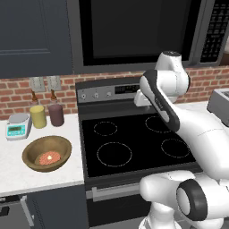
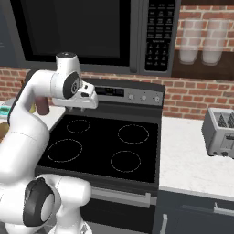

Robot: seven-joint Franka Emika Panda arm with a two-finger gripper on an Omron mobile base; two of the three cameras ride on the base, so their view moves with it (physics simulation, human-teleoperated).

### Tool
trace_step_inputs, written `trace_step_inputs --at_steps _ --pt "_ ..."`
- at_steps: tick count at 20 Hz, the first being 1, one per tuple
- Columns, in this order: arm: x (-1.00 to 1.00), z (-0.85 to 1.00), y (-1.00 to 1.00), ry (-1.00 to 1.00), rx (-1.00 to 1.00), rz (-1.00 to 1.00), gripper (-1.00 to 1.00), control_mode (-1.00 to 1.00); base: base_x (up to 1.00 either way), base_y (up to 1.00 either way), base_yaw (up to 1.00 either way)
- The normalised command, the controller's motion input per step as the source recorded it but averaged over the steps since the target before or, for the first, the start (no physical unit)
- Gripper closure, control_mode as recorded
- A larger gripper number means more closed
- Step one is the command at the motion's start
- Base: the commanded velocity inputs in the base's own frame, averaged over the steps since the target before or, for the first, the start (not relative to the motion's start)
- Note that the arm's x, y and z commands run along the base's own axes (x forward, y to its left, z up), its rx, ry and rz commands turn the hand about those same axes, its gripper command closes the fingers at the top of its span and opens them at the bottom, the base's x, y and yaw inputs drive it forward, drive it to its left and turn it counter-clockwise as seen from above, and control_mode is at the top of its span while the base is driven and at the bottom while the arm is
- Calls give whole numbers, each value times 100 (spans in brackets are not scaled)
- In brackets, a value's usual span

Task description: Open the microwave, place the bowl with waffle inside the microwave, then close the microwave door and turn it on.

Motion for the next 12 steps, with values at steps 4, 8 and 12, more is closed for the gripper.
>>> trace_step_inputs --at_steps 4,8,12 --pt "0 14 -11 -23 0 0 -100 -100 0 0 0" --pt "0 46 -34 -46 1 -1 -100 -100 0 0 0" --pt "0 42 -49 -48 0 -3 -100 -100 0 0 0"
